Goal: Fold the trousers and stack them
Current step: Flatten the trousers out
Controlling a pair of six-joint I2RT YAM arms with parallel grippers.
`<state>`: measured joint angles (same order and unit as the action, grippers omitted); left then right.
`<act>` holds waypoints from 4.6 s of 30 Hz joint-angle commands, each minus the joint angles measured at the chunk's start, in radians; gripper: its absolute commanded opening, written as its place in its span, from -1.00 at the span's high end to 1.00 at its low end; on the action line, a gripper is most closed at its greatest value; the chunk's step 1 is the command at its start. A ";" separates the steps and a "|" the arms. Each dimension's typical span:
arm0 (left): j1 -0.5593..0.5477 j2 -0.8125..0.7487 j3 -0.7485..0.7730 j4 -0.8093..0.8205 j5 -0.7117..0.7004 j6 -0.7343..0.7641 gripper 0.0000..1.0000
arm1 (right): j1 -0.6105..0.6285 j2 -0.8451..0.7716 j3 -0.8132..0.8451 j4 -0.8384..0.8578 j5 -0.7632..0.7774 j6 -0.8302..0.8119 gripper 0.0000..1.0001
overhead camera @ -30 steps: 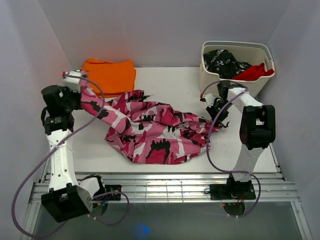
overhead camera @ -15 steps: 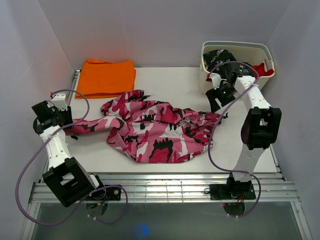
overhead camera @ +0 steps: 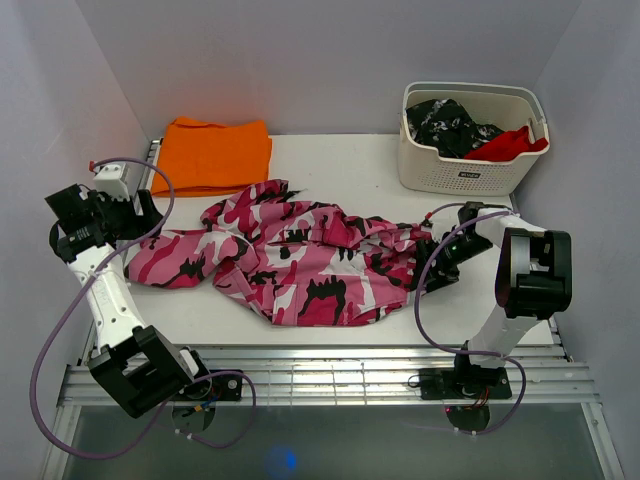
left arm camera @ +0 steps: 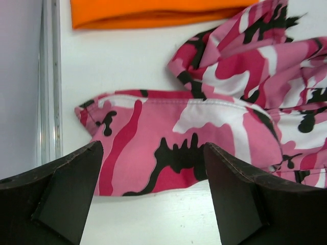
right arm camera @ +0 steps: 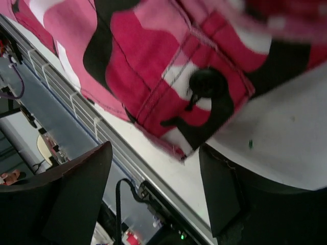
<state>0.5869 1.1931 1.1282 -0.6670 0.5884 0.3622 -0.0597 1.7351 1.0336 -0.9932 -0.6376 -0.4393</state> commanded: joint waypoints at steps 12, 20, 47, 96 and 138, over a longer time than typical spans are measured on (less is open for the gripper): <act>-0.002 0.023 0.056 0.050 0.203 -0.016 -0.80 | 0.015 -0.176 0.207 -0.081 0.111 -0.047 0.84; -0.059 0.010 -0.079 0.073 0.166 0.101 -0.69 | -0.008 -0.345 0.277 -0.229 0.558 -0.160 0.85; -0.136 0.485 0.134 -0.216 -0.052 0.329 -0.76 | 0.031 -0.050 0.224 -0.073 0.243 -0.216 -0.96; -0.012 0.640 0.665 -0.410 -0.354 0.569 1.00 | -0.288 -0.109 0.028 0.239 0.593 -0.294 -1.00; 0.154 0.398 -0.229 -0.233 -0.407 0.647 0.21 | -0.437 -0.256 -0.285 0.194 0.774 -0.807 0.03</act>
<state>0.6327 1.6604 0.9874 -0.8204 0.2752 0.8307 -0.4114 1.5185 0.8207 -0.7914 0.0158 -1.0531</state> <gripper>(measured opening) 0.395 0.493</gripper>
